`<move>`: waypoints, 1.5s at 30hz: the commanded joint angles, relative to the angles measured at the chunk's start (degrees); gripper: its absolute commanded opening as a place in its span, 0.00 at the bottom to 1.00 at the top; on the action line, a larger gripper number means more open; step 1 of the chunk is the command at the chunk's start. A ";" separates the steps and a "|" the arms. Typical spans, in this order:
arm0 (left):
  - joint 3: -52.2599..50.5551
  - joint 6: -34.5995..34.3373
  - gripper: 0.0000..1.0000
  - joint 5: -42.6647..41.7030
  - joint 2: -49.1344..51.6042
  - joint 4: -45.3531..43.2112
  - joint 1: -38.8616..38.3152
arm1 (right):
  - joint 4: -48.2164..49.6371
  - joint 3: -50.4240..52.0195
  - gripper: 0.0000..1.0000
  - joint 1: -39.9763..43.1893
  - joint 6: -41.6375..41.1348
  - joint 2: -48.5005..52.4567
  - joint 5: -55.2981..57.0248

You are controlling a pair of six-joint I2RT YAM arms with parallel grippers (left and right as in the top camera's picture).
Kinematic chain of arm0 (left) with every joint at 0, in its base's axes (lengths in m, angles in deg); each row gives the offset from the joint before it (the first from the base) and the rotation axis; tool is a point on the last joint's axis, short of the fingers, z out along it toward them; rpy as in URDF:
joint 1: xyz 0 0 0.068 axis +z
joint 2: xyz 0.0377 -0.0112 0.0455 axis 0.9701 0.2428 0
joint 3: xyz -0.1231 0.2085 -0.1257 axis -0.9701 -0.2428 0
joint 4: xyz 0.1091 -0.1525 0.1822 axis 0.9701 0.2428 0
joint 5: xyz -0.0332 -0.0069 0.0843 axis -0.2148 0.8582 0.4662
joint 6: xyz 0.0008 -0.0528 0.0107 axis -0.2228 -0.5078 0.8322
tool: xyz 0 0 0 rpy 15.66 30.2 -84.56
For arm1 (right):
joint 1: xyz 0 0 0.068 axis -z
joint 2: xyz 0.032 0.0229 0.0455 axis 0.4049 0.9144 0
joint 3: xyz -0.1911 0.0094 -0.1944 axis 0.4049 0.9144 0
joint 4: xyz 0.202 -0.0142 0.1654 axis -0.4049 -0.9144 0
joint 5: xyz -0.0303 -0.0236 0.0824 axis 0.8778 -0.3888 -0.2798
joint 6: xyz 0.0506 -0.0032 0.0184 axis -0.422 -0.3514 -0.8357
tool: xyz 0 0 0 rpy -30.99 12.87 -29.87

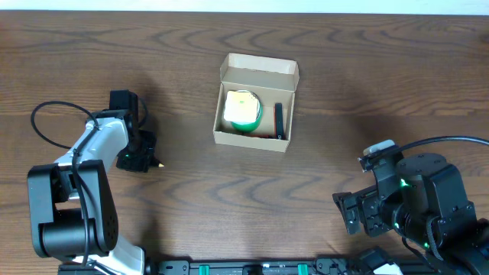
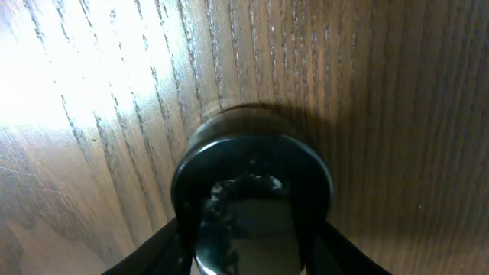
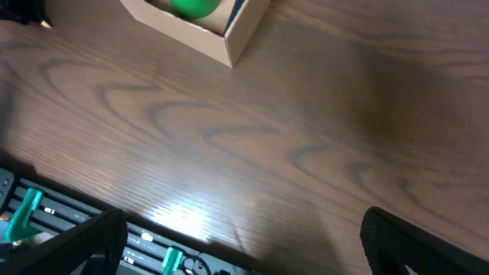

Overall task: Pack container
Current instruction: 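Carry the black object into the box and release it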

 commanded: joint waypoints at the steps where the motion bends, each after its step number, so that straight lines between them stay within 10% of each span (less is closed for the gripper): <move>1: -0.66 1.36 0.42 -0.42 2.32 0.02 0.17 | -0.07 -0.04 0.99 0.42 0.76 -0.02 0.52; 14: 3.58 8.24 0.06 -1.66 -2.73 3.67 0.13 | -0.07 -0.04 0.99 0.42 0.76 -0.02 0.52; 29: 14.88 25.31 0.06 -1.97 -15.63 6.01 -16.50 | -0.09 -0.04 0.99 0.42 0.79 -0.02 0.50; 45: 34.80 41.94 0.06 -2.14 2.01 4.55 -42.14 | -0.09 -0.04 0.99 0.42 0.76 -0.02 0.50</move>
